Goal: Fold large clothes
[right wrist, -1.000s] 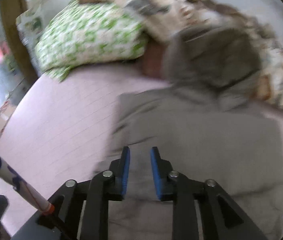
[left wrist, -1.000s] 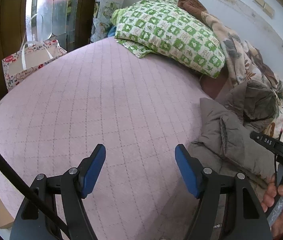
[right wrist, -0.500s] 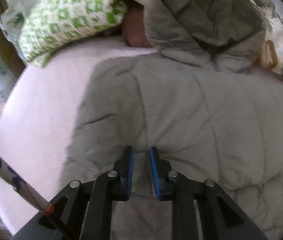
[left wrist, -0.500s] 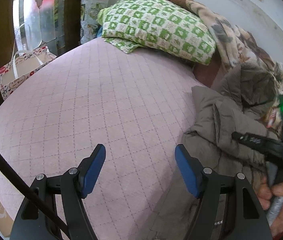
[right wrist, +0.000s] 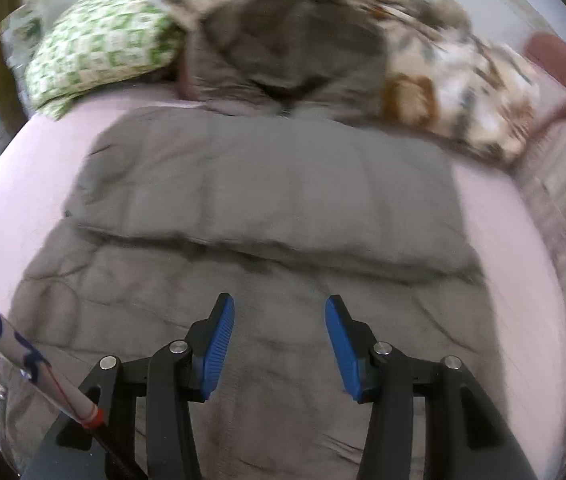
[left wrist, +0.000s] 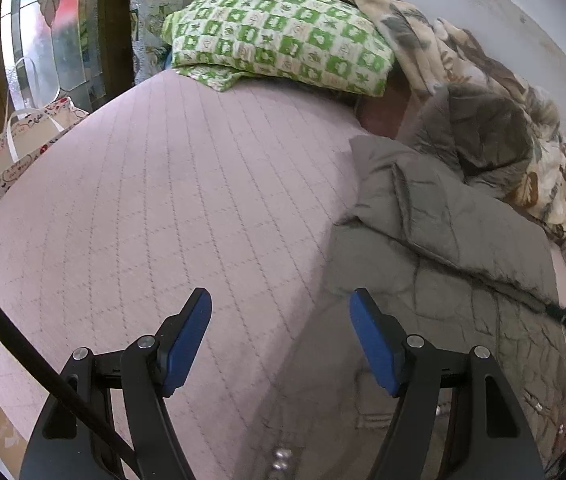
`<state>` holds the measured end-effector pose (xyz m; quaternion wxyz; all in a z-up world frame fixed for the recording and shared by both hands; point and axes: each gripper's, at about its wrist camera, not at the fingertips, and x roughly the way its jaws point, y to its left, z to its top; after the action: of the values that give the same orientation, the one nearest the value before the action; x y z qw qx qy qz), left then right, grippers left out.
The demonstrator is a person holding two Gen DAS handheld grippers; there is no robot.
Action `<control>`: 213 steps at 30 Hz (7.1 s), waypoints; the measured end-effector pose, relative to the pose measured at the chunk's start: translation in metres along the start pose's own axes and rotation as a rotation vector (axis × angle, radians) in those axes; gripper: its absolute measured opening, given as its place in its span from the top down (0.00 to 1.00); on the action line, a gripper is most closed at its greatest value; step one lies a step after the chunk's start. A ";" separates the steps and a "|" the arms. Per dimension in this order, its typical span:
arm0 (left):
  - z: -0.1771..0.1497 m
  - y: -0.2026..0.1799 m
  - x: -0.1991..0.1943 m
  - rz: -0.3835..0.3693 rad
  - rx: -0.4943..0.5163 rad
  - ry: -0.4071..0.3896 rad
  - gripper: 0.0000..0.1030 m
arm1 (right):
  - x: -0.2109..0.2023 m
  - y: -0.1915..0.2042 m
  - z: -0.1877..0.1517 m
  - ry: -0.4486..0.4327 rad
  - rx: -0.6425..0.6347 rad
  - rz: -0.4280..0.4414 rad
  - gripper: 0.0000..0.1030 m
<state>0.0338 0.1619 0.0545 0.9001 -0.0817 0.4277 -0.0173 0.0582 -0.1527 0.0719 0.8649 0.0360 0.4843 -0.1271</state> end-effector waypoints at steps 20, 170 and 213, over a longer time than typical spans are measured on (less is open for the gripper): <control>0.019 -0.022 0.034 -0.037 0.054 0.037 0.31 | 0.017 -0.052 0.241 -0.188 0.533 0.268 0.10; -0.139 0.057 -0.007 -0.602 -0.275 0.324 0.24 | -0.050 -0.231 -0.274 0.203 0.561 0.688 0.15; 0.062 -0.040 -0.116 -0.519 -0.105 0.029 0.79 | -0.172 -0.223 -0.060 -0.177 0.369 0.543 0.77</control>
<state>0.0098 0.1422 0.1879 0.8538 -0.2349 0.4057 -0.2263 -0.1343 -0.3252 0.1994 0.8848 0.3084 0.3488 0.0199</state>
